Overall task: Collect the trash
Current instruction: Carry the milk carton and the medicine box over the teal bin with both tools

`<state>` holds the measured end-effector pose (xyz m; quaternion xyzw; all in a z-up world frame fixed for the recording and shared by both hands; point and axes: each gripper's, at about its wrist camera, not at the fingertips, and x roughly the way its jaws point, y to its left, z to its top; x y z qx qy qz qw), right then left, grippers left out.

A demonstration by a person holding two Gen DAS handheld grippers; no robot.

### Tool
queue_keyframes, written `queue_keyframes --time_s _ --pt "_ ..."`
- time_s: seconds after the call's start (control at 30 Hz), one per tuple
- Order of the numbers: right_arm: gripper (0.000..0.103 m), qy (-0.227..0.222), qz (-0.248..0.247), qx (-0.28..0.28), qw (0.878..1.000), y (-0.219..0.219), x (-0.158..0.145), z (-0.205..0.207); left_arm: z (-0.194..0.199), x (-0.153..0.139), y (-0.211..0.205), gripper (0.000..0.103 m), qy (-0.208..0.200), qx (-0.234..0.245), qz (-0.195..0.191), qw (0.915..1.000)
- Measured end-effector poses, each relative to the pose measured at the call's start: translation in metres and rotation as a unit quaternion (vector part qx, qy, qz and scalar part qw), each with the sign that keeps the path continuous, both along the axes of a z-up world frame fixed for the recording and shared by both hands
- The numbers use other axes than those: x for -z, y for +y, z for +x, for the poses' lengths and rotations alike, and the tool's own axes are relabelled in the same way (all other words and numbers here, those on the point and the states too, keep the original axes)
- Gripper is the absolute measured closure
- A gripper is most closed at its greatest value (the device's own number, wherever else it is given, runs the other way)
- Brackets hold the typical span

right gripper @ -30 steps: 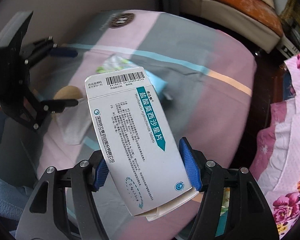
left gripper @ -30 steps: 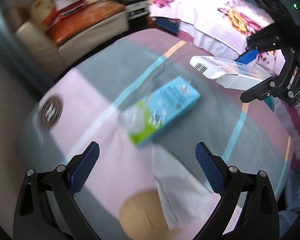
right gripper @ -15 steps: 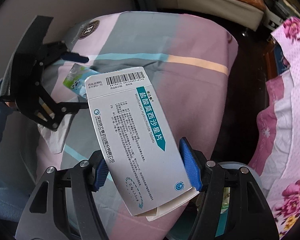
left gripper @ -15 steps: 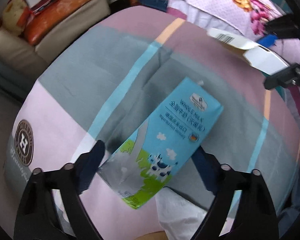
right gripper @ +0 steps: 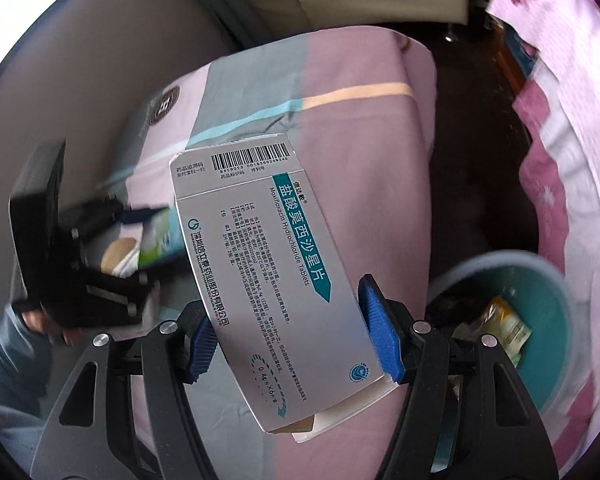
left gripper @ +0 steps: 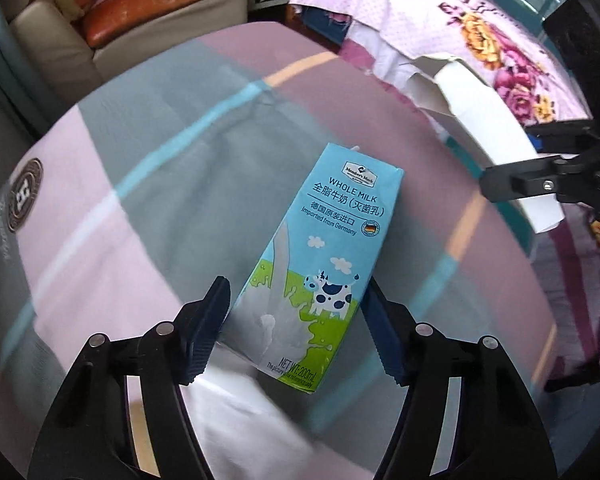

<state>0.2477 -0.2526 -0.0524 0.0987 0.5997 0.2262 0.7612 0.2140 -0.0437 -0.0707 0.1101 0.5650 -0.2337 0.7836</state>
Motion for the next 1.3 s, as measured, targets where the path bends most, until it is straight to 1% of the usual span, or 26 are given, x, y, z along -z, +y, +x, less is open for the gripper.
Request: queue_keyframes --time_s 0.13,0.2,0.33,0.5,0.67,0.8,0.93,1.07,1.17,1.3 --pt "0.041 -0.002 0.006 0.031 1.0 -0.016 -0.003 -0.013 -0.009 -0.009 -0.011 0.037 -0.001 -0.021 -0.03 0.9993" --pt "0.041 -0.006 0.02 0.052 0.998 -0.03 -0.006 -0.023 -0.016 -0.015 -0.018 0.038 -0.009 -0.026 -0.04 0.9988" --pt "0.041 -0.011 0.041 0.086 0.995 -0.055 -0.008 -0.037 -0.034 -0.023 -0.033 0.04 -0.014 -0.032 -0.048 0.9982" --pt "0.041 -0.013 0.064 0.122 0.99 -0.086 -0.009 -0.052 -0.053 -0.031 -0.056 0.04 -0.019 -0.025 -0.052 0.9981" --pt "0.041 -0.016 0.082 0.138 0.987 -0.106 -0.009 -0.064 -0.063 -0.038 -0.072 0.042 -0.019 -0.029 -0.064 0.9973" --pt "0.041 -0.021 0.092 0.147 0.985 -0.119 -0.009 -0.074 -0.072 -0.041 -0.083 0.042 -0.02 -0.028 -0.06 0.9976" --pt "0.041 -0.016 0.098 0.146 0.984 -0.123 -0.006 -0.081 -0.079 -0.033 -0.091 0.042 -0.016 -0.019 -0.044 0.9987" --pt "0.041 -0.01 0.104 0.143 0.984 -0.122 -0.003 -0.088 -0.08 -0.011 -0.094 0.042 0.008 -0.018 -0.018 0.9997" --pt "0.041 -0.009 0.107 0.142 0.984 -0.12 -0.003 -0.09 -0.08 0.002 -0.091 0.041 0.022 -0.024 -0.015 0.9993" --pt "0.041 -0.007 0.106 0.142 0.984 -0.116 -0.003 -0.09 -0.077 0.01 -0.093 0.041 0.029 -0.027 -0.012 0.9991"
